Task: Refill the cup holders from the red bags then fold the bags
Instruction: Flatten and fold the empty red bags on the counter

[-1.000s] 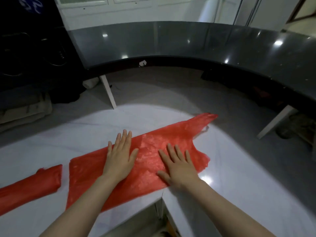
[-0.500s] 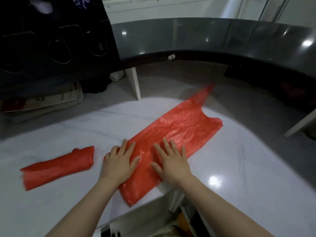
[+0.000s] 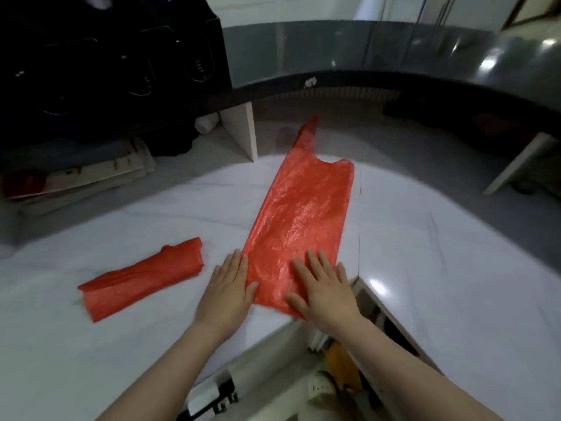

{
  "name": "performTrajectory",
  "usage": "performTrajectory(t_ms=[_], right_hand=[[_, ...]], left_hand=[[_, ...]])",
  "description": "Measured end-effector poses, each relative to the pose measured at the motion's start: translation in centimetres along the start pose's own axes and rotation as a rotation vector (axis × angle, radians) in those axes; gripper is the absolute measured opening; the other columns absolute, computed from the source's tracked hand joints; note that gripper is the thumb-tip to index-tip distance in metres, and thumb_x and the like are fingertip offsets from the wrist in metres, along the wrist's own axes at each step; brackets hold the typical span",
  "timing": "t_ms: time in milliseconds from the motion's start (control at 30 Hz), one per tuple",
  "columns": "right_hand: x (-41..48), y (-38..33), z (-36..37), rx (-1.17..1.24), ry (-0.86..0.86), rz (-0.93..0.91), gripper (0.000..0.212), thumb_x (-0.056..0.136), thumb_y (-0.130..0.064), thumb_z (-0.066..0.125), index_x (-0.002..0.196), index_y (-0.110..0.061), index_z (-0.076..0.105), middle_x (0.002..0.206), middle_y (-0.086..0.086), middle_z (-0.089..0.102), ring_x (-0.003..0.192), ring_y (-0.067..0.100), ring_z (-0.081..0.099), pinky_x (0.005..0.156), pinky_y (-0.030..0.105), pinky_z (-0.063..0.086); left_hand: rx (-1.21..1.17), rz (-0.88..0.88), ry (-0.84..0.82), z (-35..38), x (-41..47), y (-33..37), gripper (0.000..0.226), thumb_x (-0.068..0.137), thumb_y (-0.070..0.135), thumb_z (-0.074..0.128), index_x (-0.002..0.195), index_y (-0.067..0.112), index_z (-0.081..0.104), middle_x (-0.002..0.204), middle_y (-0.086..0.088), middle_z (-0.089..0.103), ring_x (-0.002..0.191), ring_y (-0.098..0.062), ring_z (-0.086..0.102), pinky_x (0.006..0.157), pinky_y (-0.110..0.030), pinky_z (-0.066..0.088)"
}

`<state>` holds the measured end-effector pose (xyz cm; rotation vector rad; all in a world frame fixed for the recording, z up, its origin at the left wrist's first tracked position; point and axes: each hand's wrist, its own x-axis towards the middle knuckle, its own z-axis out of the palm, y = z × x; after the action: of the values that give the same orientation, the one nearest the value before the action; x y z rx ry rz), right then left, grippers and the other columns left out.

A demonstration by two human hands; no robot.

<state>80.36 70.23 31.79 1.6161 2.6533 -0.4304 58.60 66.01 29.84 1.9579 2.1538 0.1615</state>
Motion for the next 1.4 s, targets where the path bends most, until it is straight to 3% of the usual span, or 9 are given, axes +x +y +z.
performTrajectory(t_ms=[133,267,367,467,600,800,1133,1267,1400], right_hand=[[-1.1,0.2,-0.5,-0.047,0.037,0.148,0.079,0.085,-0.075,0.01,0.151,-0.034,-0.004,0.161,0.002,-0.01,0.146,0.027,-0.014,0.111,0.057,-0.012],[-3.2,0.1,-0.5,-0.196,-0.03,-0.112,0.091,0.077,-0.083,0.015,0.15,-0.034,-0.012,0.156,-0.001,-0.021,0.143,0.024,-0.021,0.116,0.057,-0.008],[-4.2,0.5,-0.2,-0.26,-0.06,-0.143,0.078,0.093,-0.053,0.043,0.152,-0.033,-0.006,0.159,0.0,-0.016,0.146,0.025,-0.014,0.116,0.051,-0.005],[-4.4,1.5,-1.2,-0.241,-0.031,-0.095,0.063,0.101,-0.03,0.032,0.152,-0.032,-0.004,0.161,0.0,-0.011,0.148,0.025,-0.008,0.118,0.046,0.001],[-4.4,3.4,-2.4,-0.256,-0.028,-0.11,0.061,0.101,-0.031,0.031,0.152,-0.036,-0.003,0.16,-0.002,-0.01,0.148,0.023,-0.008,0.118,0.044,0.002],[-4.5,6.3,-3.4,-0.257,-0.044,-0.131,0.06,0.102,-0.034,0.03,0.15,-0.04,-0.005,0.16,-0.003,-0.009,0.148,0.021,-0.006,0.118,0.043,0.002],[-3.1,12.0,-4.4,-0.254,-0.114,-0.188,0.056,0.103,-0.039,0.024,0.15,-0.04,-0.005,0.16,-0.004,-0.009,0.148,0.02,-0.005,0.118,0.043,0.003],[-2.4,14.9,-5.1,-0.251,-0.181,-0.212,0.054,0.103,-0.04,0.02,0.151,-0.039,-0.006,0.16,-0.005,-0.01,0.148,0.02,-0.006,0.118,0.043,0.003],[-3.0,17.0,-5.4,-0.061,-0.076,-0.264,0.055,0.101,-0.036,0.04,0.151,-0.034,0.018,0.16,0.0,0.006,0.148,0.023,0.006,0.118,0.038,0.01]], left_hand=[[-0.048,0.014,-0.019,0.1,-1.2,0.4,0.064,0.101,0.046,0.019,0.151,0.015,-0.005,0.16,-0.002,-0.008,0.146,-0.013,-0.009,0.111,-0.025,-0.014],[-0.049,0.018,-0.005,0.0,-2.2,0.1,0.068,0.099,0.05,0.019,0.151,0.012,-0.005,0.16,-0.003,-0.007,0.146,-0.014,-0.008,0.111,-0.025,-0.014],[-0.094,0.023,-0.013,-0.2,-2.5,0.4,0.072,0.098,0.052,0.021,0.151,0.011,-0.007,0.16,-0.005,-0.009,0.146,-0.014,-0.009,0.11,-0.025,-0.014],[-0.111,0.067,-0.017,-0.2,-3.2,0.5,0.082,0.095,0.058,0.026,0.149,0.011,-0.013,0.156,-0.004,-0.019,0.144,-0.013,-0.013,0.11,-0.025,-0.015],[-0.011,0.304,0.02,-0.5,-3.8,0.6,0.087,0.087,0.07,0.026,0.145,0.025,-0.02,0.149,0.007,-0.028,0.139,-0.008,-0.022,0.11,-0.025,-0.018],[0.057,0.558,0.069,-1.1,-2.7,3.8,0.076,0.091,0.055,0.041,0.149,0.025,0.004,0.156,0.001,0.003,0.145,-0.021,0.003,0.116,-0.036,-0.006],[0.064,0.363,0.084,1.8,-2.1,8.3,0.073,0.091,0.043,0.05,0.151,0.017,0.017,0.157,-0.007,0.016,0.144,-0.023,0.02,0.116,-0.036,0.009],[0.164,0.378,0.177,2.0,-2.1,11.1,0.078,0.066,0.042,0.083,0.131,0.009,0.056,0.133,-0.011,0.056,0.118,-0.024,0.058,0.097,-0.039,0.045],[0.055,0.344,0.267,2.4,-2.0,13.3,0.083,0.049,0.017,0.092,0.126,0.008,0.061,0.126,-0.012,0.061,0.11,-0.025,0.063,0.088,-0.04,0.05]])
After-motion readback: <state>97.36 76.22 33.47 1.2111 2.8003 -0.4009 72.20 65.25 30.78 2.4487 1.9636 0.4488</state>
